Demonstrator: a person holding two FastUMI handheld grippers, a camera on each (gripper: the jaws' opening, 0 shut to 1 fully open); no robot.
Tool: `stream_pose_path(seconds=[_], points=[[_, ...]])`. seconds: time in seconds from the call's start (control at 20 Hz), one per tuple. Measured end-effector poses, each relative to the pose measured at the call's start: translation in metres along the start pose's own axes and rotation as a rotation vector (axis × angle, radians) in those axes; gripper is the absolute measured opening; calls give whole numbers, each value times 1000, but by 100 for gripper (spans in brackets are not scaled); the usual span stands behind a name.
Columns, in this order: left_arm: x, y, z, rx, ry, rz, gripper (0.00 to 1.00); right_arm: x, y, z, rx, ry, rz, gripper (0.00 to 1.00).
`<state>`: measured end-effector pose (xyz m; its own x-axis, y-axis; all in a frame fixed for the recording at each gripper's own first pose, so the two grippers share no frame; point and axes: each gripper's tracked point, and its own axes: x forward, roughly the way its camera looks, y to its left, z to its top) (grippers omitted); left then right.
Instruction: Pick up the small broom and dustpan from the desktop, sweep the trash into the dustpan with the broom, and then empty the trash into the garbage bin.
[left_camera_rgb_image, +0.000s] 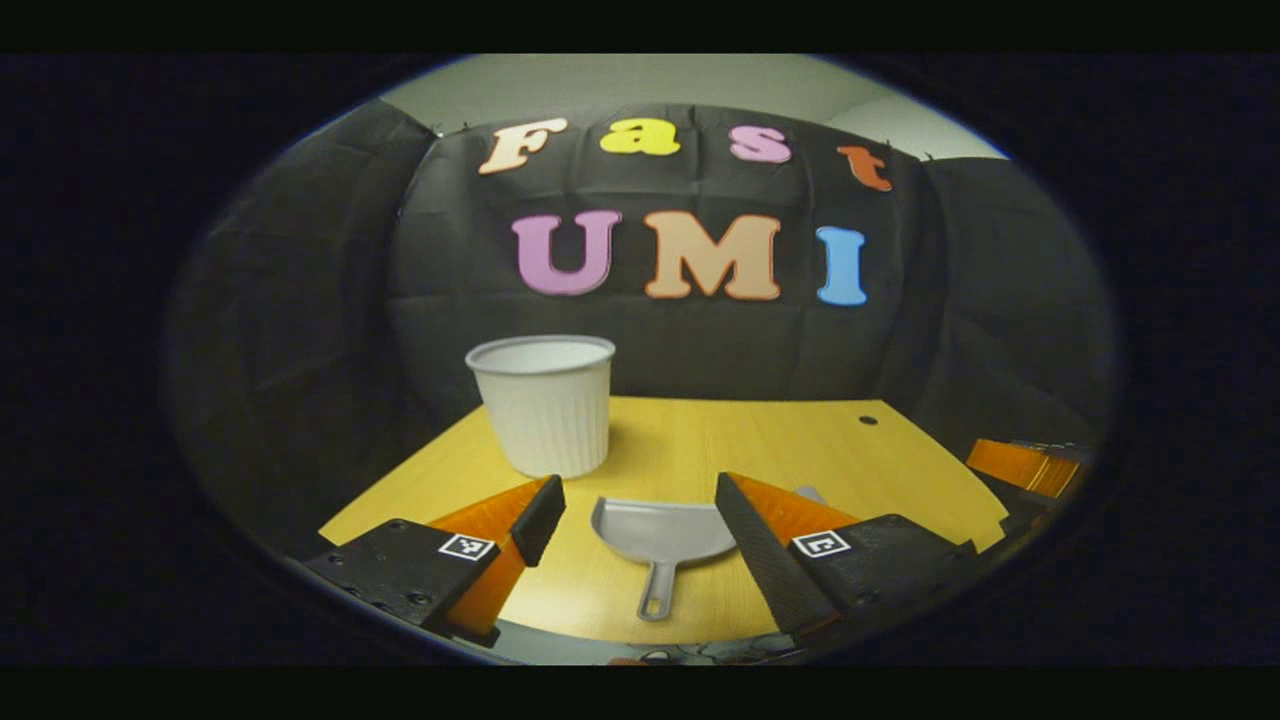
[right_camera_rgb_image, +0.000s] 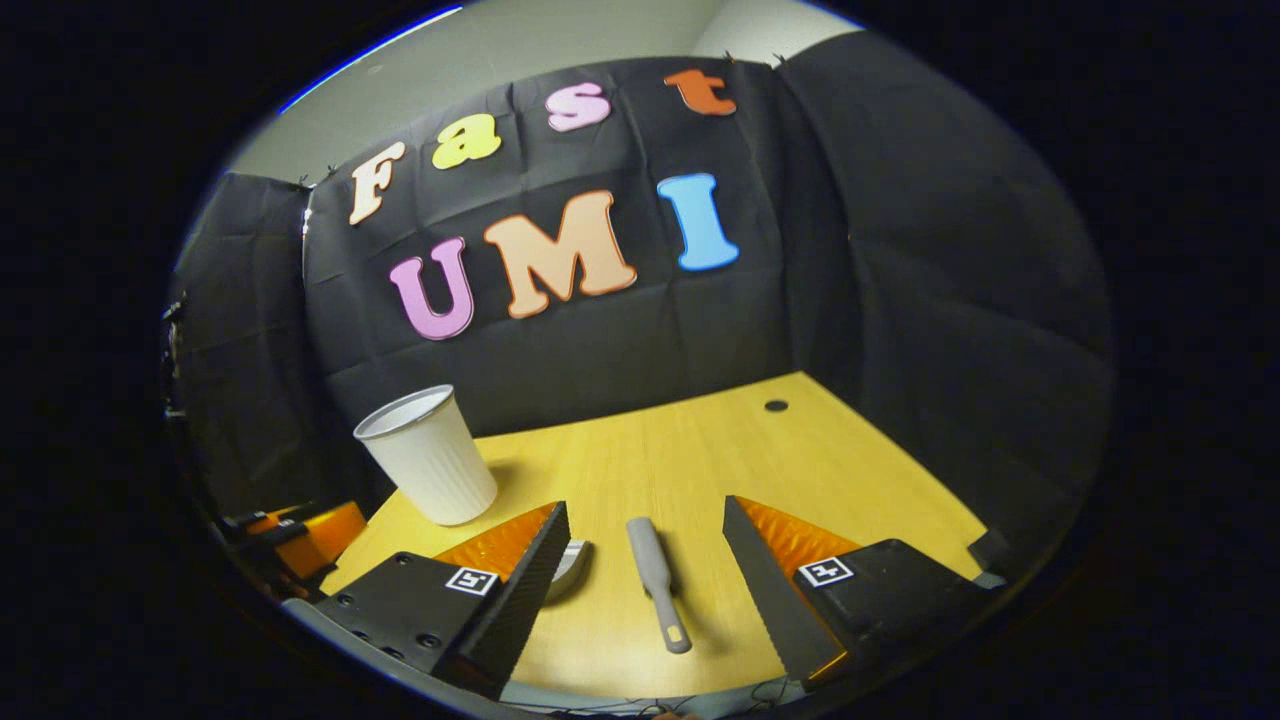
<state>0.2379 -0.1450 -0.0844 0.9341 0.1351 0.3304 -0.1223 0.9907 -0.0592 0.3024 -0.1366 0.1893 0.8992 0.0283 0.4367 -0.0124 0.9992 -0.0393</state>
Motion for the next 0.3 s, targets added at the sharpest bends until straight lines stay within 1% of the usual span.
stream_pose_path(seconds=[0.05,0.1,0.25,0.3], points=[[-1,-6,6,10,-45,-16,92,-7,1,7,7,-18,2,92],[-4,-9,6,12,-65,-34,92,-11,2,12,21,-33,3,92],[-5,-11,8,-2,-75,-78,91,-20,1,19,41,-63,-11,92],[-6,-11,9,-4,-73,-82,91,-21,-1,19,38,-70,-15,92]])
